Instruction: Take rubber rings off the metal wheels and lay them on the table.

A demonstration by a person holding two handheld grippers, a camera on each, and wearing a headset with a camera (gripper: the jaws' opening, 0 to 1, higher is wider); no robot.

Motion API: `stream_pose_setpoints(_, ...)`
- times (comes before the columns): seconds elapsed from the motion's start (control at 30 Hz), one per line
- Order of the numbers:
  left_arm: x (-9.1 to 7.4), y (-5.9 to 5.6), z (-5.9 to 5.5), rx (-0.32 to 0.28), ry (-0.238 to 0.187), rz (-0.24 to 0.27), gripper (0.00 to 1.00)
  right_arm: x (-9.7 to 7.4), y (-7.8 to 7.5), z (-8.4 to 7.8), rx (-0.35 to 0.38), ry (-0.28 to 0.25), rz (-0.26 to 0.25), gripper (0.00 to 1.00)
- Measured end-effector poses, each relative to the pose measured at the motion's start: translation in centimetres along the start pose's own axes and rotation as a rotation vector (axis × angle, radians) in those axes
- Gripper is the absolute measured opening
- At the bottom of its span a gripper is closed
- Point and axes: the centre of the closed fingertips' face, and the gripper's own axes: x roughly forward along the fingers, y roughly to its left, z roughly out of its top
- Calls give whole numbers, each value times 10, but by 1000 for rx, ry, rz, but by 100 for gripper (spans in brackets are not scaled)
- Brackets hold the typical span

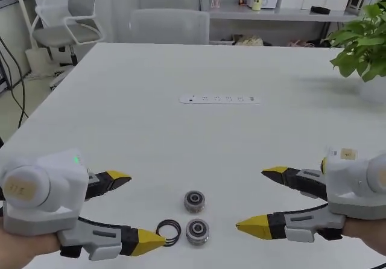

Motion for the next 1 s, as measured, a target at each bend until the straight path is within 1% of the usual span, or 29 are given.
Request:
stream_pose_setpoints(0.17,-1,-1,0,1,-1,3,81,-6,-1,-5,8,2,-13,84)
stream_pose_setpoints(0.53,-6,0,2,-1,-6,17,85,-14,3,-14,-17,25,-19,86)
stream_pose_setpoints(0.73,-8,0,1,-3,-5,20,86,-16,5,-13,-20,26,-22,87)
stream_pose_setpoints(1.0,-11,2,0,-7,-7,25,87,-19,3,-13,-21,28,-29,87)
